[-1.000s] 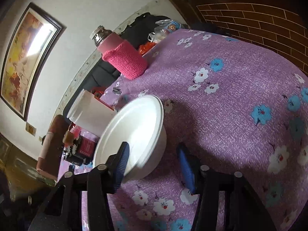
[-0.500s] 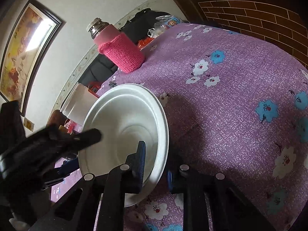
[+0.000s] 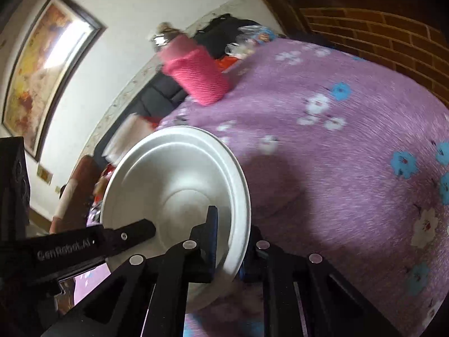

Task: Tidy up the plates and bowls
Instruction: 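Lift the small white bowl with the left tool toward the stack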

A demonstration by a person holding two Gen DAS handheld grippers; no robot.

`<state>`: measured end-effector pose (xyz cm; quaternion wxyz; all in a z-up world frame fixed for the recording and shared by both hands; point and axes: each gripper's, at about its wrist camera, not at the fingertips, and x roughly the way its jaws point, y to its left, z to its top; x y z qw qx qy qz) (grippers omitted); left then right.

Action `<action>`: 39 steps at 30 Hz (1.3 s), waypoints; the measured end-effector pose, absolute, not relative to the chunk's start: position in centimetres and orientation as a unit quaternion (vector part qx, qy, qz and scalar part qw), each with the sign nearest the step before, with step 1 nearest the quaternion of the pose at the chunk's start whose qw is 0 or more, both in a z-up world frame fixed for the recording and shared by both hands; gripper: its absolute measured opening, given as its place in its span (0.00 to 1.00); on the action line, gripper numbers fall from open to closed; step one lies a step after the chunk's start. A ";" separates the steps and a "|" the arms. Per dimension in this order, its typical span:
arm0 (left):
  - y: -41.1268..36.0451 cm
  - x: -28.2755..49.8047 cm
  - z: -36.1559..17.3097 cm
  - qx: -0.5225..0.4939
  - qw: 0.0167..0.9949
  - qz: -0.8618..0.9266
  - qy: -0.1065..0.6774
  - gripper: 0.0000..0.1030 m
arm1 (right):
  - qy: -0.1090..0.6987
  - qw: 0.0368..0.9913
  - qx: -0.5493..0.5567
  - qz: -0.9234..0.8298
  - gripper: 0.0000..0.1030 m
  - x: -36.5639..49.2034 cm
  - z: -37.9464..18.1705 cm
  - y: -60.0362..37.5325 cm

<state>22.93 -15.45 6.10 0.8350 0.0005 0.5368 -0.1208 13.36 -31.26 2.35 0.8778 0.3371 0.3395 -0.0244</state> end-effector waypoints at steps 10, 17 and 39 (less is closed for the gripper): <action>-8.4 15.2 10.2 -0.011 0.845 -0.128 0.519 0.15 | 0.347 0.892 0.288 0.029 0.12 7.5 6.3 -24.6; -4.1 7.7 13.8 -0.018 0.870 -0.139 0.473 0.15 | 0.340 0.899 0.268 0.065 0.12 1.6 9.6 -21.2; 14.1 -8.2 17.2 -0.102 0.923 -0.059 0.366 0.15 | 0.332 0.904 0.163 0.214 0.13 -8.5 15.7 -4.4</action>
